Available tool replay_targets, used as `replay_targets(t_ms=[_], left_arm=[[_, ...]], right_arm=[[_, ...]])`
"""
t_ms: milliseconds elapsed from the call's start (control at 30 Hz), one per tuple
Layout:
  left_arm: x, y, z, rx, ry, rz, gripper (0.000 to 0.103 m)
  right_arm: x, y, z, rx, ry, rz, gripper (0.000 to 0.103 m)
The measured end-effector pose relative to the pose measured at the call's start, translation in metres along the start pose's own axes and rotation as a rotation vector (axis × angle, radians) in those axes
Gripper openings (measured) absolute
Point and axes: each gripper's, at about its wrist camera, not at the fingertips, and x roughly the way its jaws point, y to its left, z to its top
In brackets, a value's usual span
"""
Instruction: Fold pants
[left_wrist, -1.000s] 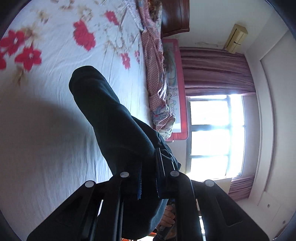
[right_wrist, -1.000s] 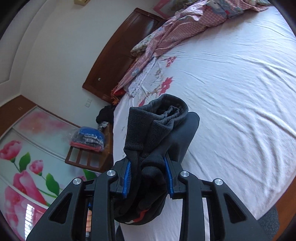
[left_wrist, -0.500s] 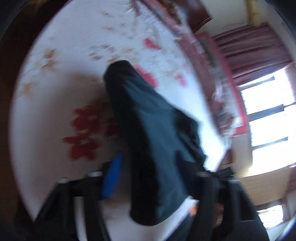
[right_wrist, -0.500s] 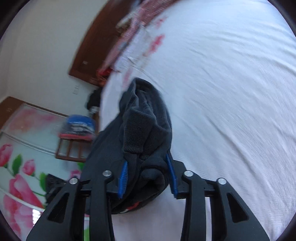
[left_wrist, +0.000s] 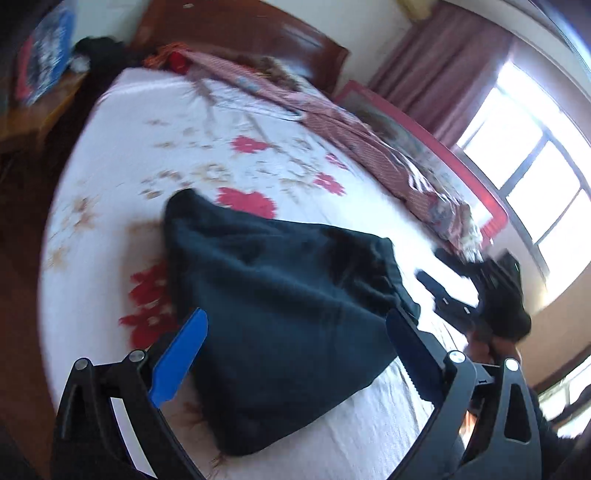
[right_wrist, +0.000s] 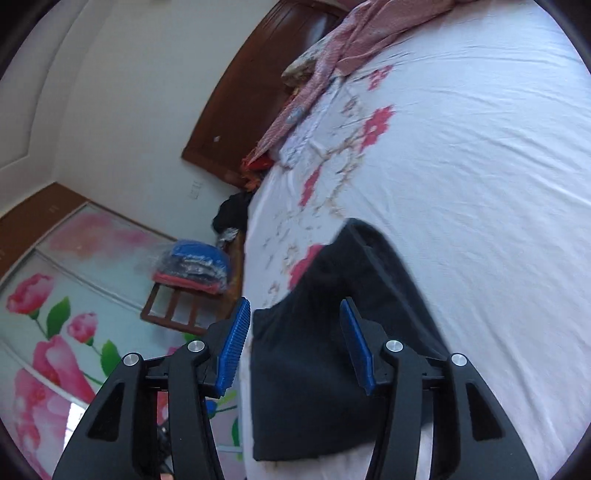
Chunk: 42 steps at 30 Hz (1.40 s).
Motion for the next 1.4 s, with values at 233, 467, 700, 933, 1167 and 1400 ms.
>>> replay_targets(t_ms=[233, 467, 700, 933, 1167, 1400], left_arm=[[0.042, -0.014, -0.057, 0.15, 0.189, 0.018, 0.093], [0.007, -0.02, -0.043, 0.1, 0.14, 0.018, 0.094], [0.024, -0.01, -0.065, 0.119, 0.235, 0.025, 0.097], [-0.022, -0.003, -0.055, -0.044, 0.173, 0.032, 0.098], [-0.055, 0.016, -0.093, -0.398, 0.241, 0.319, 0.101], [-0.058, -0.006, -0.077, -0.415, 0.183, 0.549, 0.101]], right_arm=[[0.043, -0.081, 0.026, 0.28, 0.006, -0.024, 0.0], [-0.006, -0.015, -0.003, 0.098, 0.037, -0.053, 0.032], [-0.056, -0.102, -0.059, 0.384, 0.03, 0.036, 0.004], [-0.099, -0.042, -0.077, 0.241, 0.052, -0.055, 0.062], [-0.11, -0.009, -0.126, 0.02, 0.231, -0.459, 0.082], [-0.082, 0.049, -0.147, -0.326, 0.219, -0.717, 0.082]])
